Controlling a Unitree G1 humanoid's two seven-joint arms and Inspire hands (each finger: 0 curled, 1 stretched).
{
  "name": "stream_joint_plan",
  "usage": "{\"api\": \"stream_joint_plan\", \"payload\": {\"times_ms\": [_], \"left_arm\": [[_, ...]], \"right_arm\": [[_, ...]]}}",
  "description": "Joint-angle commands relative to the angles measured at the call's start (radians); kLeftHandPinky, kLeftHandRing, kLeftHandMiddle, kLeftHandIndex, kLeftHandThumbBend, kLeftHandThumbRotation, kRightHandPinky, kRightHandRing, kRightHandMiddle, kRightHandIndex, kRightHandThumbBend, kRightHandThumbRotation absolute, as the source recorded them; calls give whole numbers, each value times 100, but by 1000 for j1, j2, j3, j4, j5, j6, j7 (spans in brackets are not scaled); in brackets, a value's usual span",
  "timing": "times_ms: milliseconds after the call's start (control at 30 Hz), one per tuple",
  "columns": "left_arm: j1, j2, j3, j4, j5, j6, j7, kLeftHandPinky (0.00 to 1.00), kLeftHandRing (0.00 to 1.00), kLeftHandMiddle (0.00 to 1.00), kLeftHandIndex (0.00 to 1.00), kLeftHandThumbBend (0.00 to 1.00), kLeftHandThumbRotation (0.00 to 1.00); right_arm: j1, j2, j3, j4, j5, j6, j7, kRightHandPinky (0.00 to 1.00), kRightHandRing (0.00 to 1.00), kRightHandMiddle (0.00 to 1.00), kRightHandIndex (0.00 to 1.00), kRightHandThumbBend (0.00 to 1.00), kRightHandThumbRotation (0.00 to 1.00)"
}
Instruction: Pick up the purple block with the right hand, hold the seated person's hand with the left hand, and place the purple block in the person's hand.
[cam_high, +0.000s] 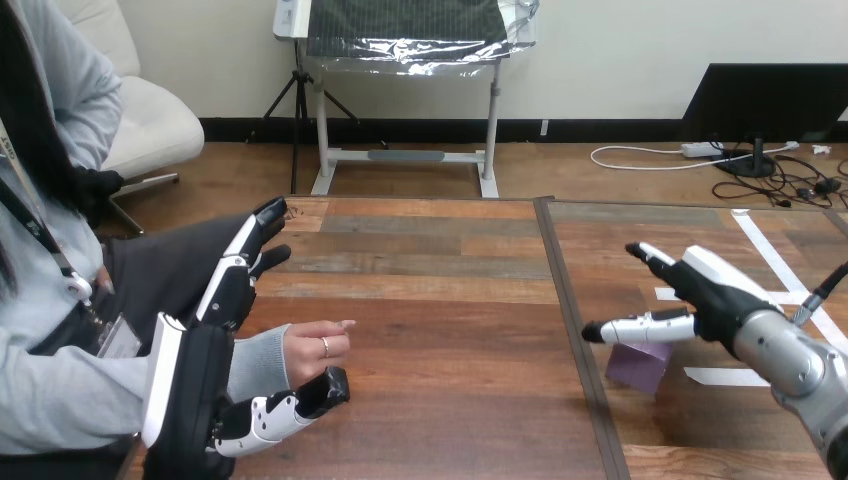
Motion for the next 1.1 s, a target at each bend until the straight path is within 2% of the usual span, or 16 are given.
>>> {"api": "stream_joint_plan", "payload": {"times_ms": [0, 267, 467, 667, 1067], "left_arm": [[-32, 14, -5, -66, -22, -4, -6, 84, 92, 93, 91, 100, 70], [-23, 21, -15, -82, -51, 3, -24, 85, 92, 93, 91, 100, 69], [-16, 17, -4, -102, -44, 13, -26, 85, 92, 93, 91, 100, 69], [-5, 20, -13, -123, -65, 30, -39, 85, 92, 93, 91, 100, 68], [-2, 19, -5, -137, -63, 30, -50, 85, 92, 93, 91, 100, 68]], "right_arm": [[-24, -20, 8, -48, -7, -5, -33, 92, 100, 100, 100, 100, 55], [-7, -20, 7, -49, -13, -2, -34, 92, 100, 100, 100, 100, 53], [8, -19, 5, -42, -13, 3, -35, 91, 100, 100, 100, 100, 53], [22, -20, 5, -38, -11, 4, -31, 91, 100, 100, 100, 100, 53], [49, -19, 6, -35, -11, 6, -36, 92, 99, 100, 100, 100, 51]]}}
